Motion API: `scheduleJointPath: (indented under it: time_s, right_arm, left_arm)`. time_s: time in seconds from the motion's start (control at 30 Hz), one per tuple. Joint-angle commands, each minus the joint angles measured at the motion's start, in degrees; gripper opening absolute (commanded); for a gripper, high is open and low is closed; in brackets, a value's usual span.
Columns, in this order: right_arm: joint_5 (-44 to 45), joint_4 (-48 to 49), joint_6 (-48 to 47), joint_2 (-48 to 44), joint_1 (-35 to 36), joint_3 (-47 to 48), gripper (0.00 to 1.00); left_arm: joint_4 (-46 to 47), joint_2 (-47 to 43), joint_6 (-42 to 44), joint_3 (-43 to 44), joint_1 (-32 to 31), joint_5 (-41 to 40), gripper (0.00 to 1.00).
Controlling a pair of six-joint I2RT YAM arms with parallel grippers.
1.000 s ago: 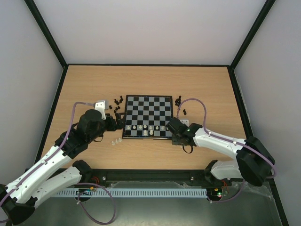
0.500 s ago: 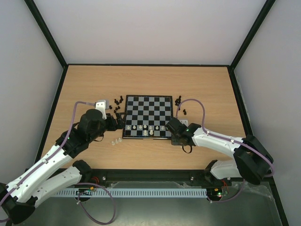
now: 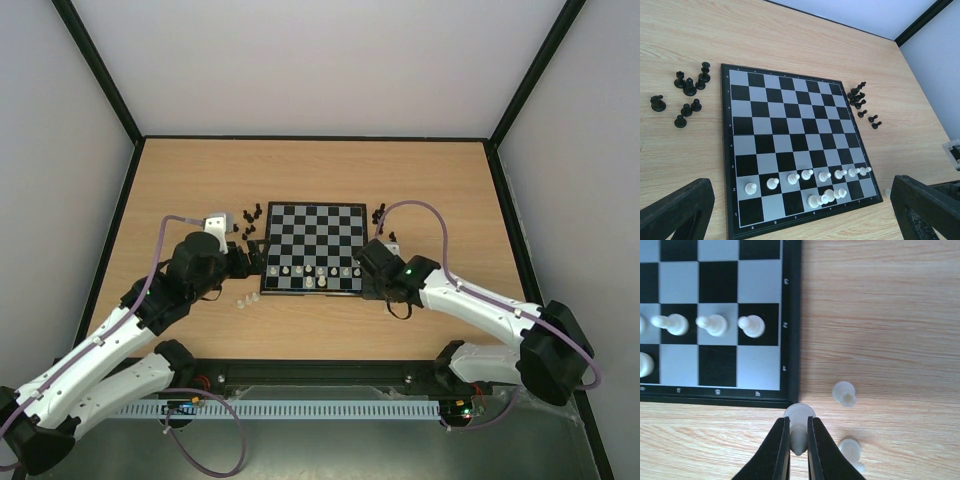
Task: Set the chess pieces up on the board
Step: Pick up the chess piece at the center of the board, then place the chess piece on the chessboard.
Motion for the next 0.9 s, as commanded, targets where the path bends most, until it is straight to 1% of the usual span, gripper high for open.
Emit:
scheduleJointPath:
  time_s: [0.0, 0.17, 0.63, 0.87]
  right_arm:
    - [-0.82, -4.21, -1.35, 0.21, 0.68, 3.24, 0.04]
    - [-1.41, -2.83, -2.7, 3.62, 2.06, 6.64, 0.05]
    - [-3.37, 0.35, -6.62, 17.61, 5.07, 15.92, 0.05]
    - [-4.1, 1.47, -7.12, 21.7, 6.14, 18.07, 0.05]
  left_arm:
    - [1.49, 0.51, -0.27, -0.55, 0.31, -0.22, 0.99]
    - [1.49, 0.84, -0.47, -0.48, 0.31, -0.4, 1.0]
    - [0.67, 0.86, -0.88, 0.11, 0.31, -1.26, 1.0]
    - [0.32, 0.03, -1.28, -0.21, 0.3, -1.46, 1.0]
